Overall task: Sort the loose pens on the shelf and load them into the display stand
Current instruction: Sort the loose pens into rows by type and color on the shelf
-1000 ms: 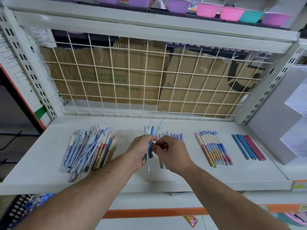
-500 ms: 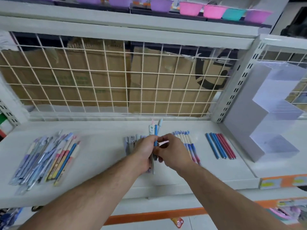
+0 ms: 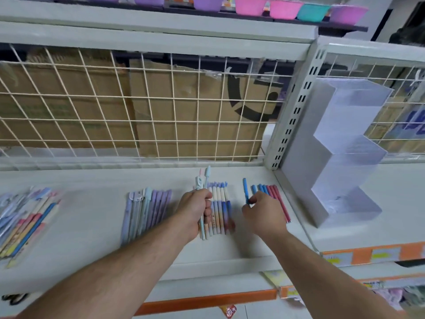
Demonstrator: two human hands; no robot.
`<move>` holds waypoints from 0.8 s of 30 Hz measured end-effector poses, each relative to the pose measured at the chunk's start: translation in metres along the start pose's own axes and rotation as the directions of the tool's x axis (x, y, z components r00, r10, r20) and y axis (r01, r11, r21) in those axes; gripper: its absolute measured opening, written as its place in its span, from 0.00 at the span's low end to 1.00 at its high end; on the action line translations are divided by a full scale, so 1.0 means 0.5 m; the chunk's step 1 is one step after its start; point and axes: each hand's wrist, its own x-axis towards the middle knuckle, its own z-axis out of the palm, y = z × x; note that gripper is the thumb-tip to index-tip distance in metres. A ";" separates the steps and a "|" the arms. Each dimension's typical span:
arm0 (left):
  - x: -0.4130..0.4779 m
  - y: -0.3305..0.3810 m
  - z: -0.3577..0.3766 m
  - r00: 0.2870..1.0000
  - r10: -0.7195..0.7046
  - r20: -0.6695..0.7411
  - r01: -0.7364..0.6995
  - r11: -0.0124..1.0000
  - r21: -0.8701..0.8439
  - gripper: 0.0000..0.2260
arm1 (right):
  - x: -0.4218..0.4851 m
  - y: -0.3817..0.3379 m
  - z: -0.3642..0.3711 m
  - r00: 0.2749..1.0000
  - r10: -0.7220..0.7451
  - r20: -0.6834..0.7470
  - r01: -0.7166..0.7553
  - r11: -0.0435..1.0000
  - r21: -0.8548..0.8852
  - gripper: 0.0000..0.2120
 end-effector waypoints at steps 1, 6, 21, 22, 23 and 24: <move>-0.001 -0.001 0.008 1.000 -0.003 -0.003 0.003 1.000 0.000 0.06 | 0.012 0.015 -0.008 1.000 0.007 -0.002 -0.007 0.998 -0.061 0.04; 0.001 -0.004 0.040 1.000 -0.014 -0.023 0.013 1.000 -0.012 0.05 | 0.059 0.066 -0.022 0.998 0.021 0.060 -0.006 0.971 -0.238 0.12; -0.014 -0.004 0.059 1.000 0.000 0.021 0.000 1.000 0.011 0.06 | 0.029 0.014 -0.006 0.977 -0.204 0.059 0.184 0.953 0.239 0.04; -0.017 -0.004 0.055 1.000 0.000 0.029 0.000 1.000 0.017 0.07 | 0.021 -0.001 -0.006 0.976 -0.202 0.080 0.167 0.933 0.319 0.05; -0.021 -0.004 0.049 0.999 0.001 0.038 -0.002 1.000 0.025 0.08 | 0.013 -0.016 -0.007 0.976 -0.193 0.105 0.139 0.913 0.383 0.06; -0.025 -0.003 0.042 0.999 0.007 0.049 -0.008 0.999 0.034 0.09 | 0.006 -0.029 -0.006 0.974 -0.185 0.132 0.111 0.894 0.435 0.07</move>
